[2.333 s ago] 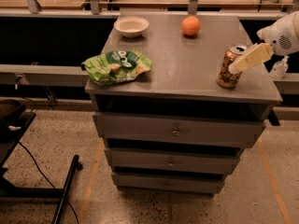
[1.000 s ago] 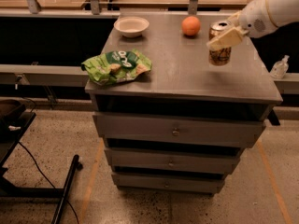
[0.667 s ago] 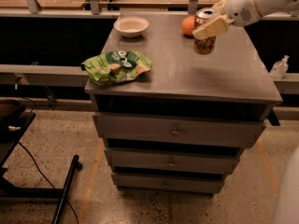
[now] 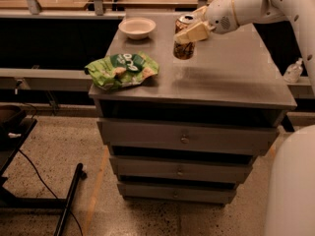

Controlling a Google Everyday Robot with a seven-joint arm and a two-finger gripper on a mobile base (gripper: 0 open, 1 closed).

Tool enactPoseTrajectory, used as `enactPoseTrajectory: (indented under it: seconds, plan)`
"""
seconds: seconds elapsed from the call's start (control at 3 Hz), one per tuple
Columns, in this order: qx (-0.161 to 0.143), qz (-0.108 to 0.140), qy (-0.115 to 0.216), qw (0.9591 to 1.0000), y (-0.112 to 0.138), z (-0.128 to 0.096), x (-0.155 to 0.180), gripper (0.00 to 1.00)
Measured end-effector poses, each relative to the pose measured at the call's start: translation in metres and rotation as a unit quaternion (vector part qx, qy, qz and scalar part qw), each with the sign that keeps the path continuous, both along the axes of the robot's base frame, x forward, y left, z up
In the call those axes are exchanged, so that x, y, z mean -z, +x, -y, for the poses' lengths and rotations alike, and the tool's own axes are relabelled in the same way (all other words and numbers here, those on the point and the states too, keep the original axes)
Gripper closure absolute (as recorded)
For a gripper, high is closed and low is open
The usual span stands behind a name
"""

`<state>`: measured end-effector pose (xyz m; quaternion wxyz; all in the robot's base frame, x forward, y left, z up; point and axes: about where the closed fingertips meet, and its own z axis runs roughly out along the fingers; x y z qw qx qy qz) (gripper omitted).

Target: Move orange can near green rice chip bag

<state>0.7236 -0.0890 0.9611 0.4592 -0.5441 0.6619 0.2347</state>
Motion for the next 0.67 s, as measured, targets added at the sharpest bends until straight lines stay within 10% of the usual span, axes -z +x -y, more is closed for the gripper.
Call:
enactPoseTrajectory:
  seconds: [0.67]
  plan:
    - [-0.038, -0.044, 0.007, 0.9983, -0.009, -0.034, 0.05, 0.59]
